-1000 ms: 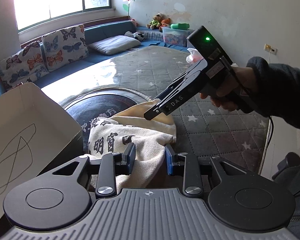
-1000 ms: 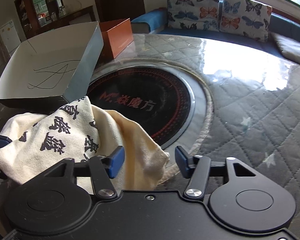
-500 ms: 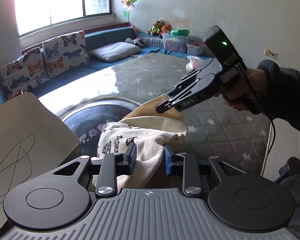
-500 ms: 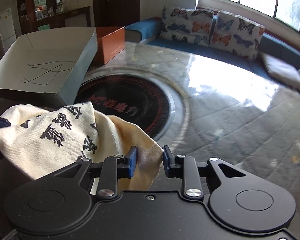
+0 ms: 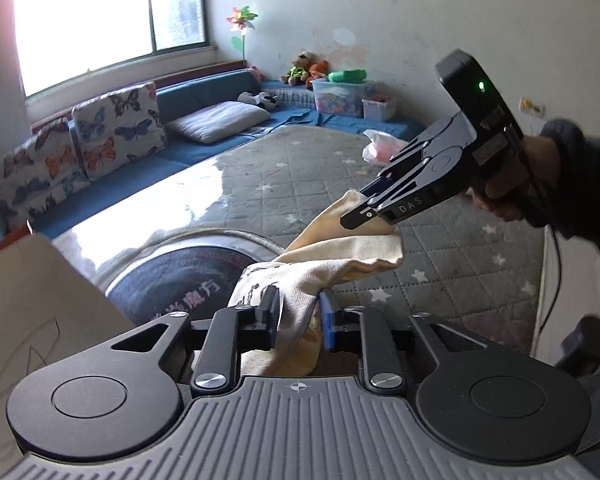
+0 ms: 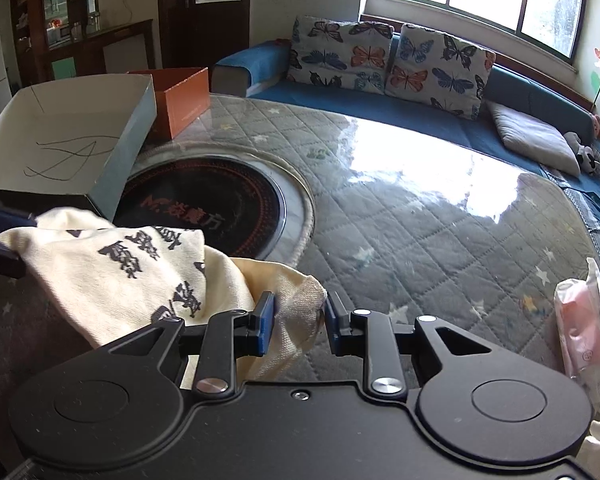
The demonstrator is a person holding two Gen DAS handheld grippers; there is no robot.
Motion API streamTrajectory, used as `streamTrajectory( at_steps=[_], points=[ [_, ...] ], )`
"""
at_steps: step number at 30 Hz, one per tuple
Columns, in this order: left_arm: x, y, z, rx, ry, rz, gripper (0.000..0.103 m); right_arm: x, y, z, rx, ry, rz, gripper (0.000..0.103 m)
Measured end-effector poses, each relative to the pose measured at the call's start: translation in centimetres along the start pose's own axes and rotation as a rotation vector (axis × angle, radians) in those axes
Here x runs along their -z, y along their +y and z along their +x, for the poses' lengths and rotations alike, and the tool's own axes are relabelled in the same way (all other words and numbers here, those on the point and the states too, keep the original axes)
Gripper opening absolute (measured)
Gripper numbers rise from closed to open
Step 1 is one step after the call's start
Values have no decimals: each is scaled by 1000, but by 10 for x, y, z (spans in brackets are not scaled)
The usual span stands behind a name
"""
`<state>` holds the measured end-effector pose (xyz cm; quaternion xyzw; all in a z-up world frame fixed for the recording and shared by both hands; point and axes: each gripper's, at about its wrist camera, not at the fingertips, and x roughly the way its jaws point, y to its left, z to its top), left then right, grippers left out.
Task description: Fold shopping bag
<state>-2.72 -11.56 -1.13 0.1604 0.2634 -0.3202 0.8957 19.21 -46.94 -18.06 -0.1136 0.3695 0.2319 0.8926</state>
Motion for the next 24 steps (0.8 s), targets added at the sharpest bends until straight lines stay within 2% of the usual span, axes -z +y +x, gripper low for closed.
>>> streamTrajectory(
  at_steps=[4,6,7,12,15,18,21,24],
  points=[
    [-9,7,6,-10,-19,-43,18,0,-1,-4,0,-21,8,33],
    [-14,13,8,-17,-32,-83,16,-1,-5,-8,-1,-46,29,43],
    [-15,19,7,-23,-39,-126,16,-1,-7,-10,-1,-54,37,48],
    [-12,47,4,-46,-68,-345,14,0,-21,-19,16,-81,73,60],
    [-8,56,4,-53,-78,-423,14,3,-27,-22,-21,-89,112,62],
    [-4,65,4,-60,-89,-500,14,6,-42,-30,-118,-136,232,62],
    [1,73,3,-68,-99,-578,14,5,-33,-32,-51,-140,158,62],
    [5,82,3,-75,-109,-655,14,6,-31,-29,-65,-122,156,62]
  ],
)
